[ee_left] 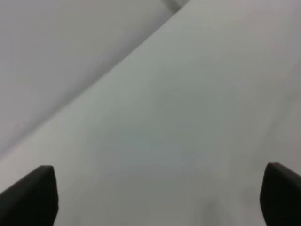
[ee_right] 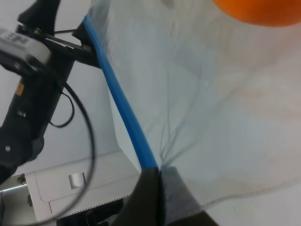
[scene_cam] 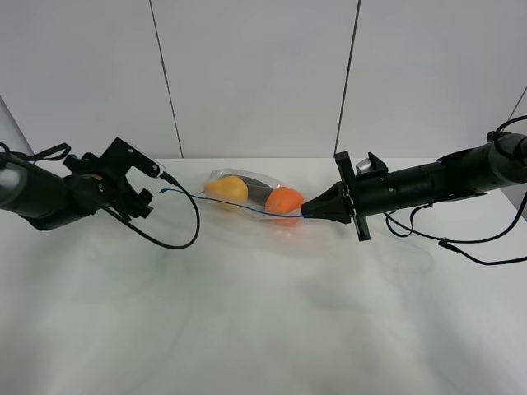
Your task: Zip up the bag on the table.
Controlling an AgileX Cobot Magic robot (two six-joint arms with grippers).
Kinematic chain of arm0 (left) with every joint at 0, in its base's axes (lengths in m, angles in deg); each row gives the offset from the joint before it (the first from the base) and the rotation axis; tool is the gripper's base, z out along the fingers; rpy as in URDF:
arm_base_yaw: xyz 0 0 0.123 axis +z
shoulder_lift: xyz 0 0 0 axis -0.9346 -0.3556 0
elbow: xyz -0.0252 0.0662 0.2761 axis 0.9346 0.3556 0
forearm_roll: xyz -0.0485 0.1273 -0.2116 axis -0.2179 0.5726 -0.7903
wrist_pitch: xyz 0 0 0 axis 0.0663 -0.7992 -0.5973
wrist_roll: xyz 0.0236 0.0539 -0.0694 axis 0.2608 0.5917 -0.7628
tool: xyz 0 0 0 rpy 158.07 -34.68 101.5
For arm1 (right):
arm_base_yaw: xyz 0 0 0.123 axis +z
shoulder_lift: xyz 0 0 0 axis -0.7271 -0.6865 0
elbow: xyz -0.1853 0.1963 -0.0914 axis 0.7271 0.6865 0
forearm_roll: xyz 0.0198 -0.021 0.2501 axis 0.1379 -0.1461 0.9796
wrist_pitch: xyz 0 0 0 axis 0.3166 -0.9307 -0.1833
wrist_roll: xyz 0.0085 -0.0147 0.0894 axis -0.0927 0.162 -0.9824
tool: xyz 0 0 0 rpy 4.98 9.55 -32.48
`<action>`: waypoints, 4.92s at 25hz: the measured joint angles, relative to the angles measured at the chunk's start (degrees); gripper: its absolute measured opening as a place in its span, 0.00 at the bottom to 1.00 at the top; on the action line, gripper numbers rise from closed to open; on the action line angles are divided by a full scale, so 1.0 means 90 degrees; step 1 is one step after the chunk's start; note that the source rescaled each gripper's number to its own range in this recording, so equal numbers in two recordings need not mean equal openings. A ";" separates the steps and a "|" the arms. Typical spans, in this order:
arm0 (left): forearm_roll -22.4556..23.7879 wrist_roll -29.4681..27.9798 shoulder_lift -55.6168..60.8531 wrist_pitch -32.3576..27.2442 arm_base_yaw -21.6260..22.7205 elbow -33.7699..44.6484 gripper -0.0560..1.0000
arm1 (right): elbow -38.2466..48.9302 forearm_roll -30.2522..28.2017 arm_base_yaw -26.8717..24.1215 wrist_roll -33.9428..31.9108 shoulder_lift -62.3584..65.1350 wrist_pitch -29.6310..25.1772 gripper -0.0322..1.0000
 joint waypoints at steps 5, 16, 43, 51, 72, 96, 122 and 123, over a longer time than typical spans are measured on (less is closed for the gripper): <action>0.0000 -0.1501 0.0000 -0.1678 0.0594 -0.0335 1.00 | 0.0000 0.0000 0.0000 -0.0013 0.0000 -0.0012 0.03; 0.0370 -0.2812 -0.0006 -0.6662 0.1140 -0.2363 1.00 | 0.0000 0.0000 0.0000 -0.0014 0.0000 -0.0020 0.03; 0.2660 -0.6214 0.0698 -1.1171 0.0760 -0.2659 1.00 | 0.0000 0.0006 0.0000 -0.0014 0.0000 -0.0192 0.03; 0.2900 -0.6214 0.3100 -1.1179 0.0760 -0.0914 1.00 | 0.0000 0.0006 0.0000 -0.0014 0.0000 -0.0283 0.03; 0.2900 -0.6214 1.0520 -1.0299 0.0760 0.2597 1.00 | 0.0000 0.0006 0.0000 -0.0014 0.0000 -0.0296 0.03; 0.2894 -0.6214 1.2611 -1.0293 0.0760 0.2597 1.00 | -0.0316 -0.1434 -0.0026 -0.0284 0.0588 0.0611 0.89; 0.2894 -0.6214 1.2611 -1.0293 0.0760 0.2597 1.00 | -0.1907 -0.8592 -0.0151 -0.4213 0.1366 -0.0370 0.99; 0.2894 -0.6214 1.2611 -1.0293 0.0760 0.2597 1.00 | -0.1714 -0.8592 -0.0151 -0.4213 0.1522 -0.0370 0.99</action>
